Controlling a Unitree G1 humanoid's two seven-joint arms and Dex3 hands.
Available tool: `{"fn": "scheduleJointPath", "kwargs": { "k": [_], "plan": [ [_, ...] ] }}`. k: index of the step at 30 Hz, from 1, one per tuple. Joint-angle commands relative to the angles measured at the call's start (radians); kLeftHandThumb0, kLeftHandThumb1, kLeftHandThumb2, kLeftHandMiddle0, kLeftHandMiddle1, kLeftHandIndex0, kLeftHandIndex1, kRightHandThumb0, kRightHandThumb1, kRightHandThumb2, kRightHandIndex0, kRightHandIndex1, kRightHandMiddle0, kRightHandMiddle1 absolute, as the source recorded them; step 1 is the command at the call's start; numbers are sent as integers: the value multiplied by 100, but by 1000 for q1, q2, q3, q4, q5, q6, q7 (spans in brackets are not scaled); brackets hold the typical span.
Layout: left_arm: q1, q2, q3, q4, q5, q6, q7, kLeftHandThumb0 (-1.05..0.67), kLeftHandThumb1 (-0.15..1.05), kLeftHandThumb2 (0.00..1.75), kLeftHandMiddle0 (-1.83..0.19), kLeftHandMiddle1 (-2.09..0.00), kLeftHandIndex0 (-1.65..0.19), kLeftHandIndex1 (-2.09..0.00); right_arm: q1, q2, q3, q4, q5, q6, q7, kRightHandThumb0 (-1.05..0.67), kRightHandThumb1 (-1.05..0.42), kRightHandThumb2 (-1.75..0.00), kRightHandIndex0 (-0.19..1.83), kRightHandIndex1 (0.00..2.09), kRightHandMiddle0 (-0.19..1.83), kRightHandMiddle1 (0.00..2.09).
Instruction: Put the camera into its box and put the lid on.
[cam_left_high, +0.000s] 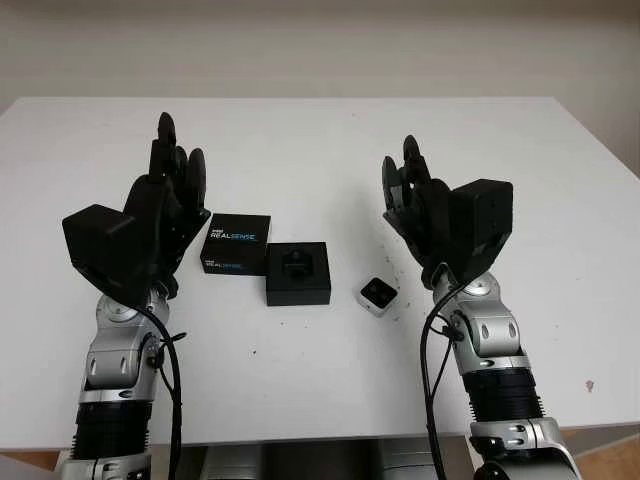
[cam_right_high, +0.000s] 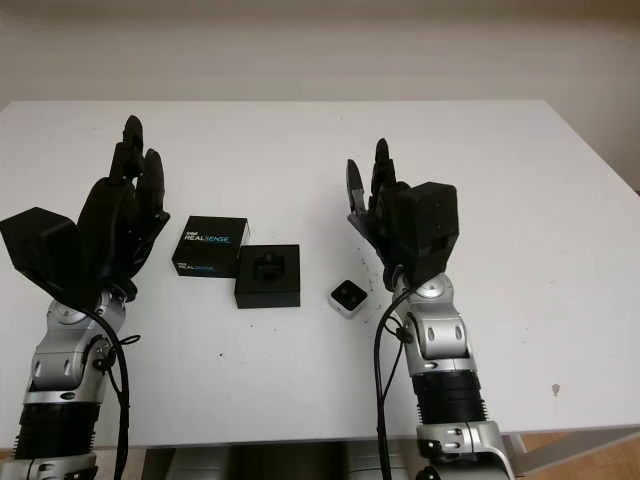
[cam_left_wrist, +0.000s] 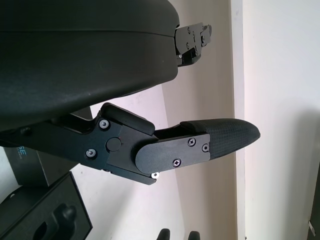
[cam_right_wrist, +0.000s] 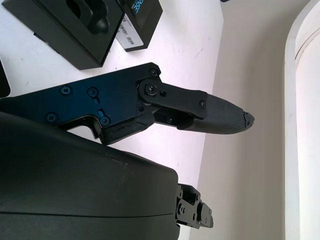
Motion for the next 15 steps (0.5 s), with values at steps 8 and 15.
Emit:
{"fn": "scheduleJointPath", "kwargs": {
  "k": [8,15],
  "plan": [
    [23,-15,-20,-8,15,-4,10,-76,105,65,19,0,19,0,12,-14,-1,-9,0,3,12,-71,-105,-62,-19,0,-19,0],
    [27,-26,-21,-5,18,-15,20,-77,105,65,19,0,19,0,-11,-97,-43,-20,30,-26,100,-68,-105,-43,-17,1,-16,2]
  ]
}}
